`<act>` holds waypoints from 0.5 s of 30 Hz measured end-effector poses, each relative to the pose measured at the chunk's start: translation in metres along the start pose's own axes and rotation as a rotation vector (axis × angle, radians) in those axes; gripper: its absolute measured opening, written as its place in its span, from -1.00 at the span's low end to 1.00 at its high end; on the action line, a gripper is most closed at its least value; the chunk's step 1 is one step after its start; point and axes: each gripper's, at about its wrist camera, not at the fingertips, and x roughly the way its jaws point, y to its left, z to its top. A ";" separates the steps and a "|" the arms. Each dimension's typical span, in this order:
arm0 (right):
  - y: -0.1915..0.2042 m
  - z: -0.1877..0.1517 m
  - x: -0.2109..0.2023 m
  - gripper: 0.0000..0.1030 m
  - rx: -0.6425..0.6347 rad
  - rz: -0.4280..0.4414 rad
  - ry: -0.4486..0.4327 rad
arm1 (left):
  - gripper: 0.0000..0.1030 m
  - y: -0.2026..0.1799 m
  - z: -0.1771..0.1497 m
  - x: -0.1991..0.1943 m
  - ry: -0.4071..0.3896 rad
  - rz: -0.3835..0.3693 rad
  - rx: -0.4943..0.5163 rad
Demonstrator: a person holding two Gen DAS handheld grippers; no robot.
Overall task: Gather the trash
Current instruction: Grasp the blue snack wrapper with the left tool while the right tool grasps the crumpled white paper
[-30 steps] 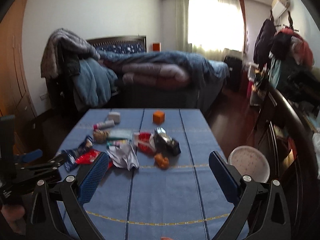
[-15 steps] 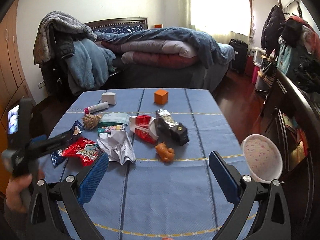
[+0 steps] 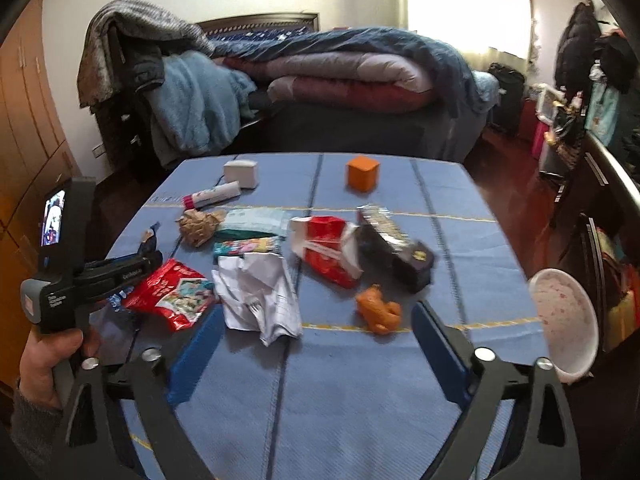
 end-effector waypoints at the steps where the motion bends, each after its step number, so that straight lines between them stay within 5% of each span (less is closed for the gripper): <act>1: 0.004 0.002 0.006 0.66 -0.004 0.019 0.013 | -0.55 0.004 0.001 -0.001 -0.008 -0.020 -0.018; 8: 0.031 0.012 0.051 0.32 -0.030 0.098 0.098 | -0.62 0.020 0.000 -0.022 -0.085 -0.060 -0.074; 15: 0.041 0.014 0.091 0.32 -0.033 0.085 0.171 | -0.61 0.033 -0.002 -0.052 -0.151 -0.060 -0.093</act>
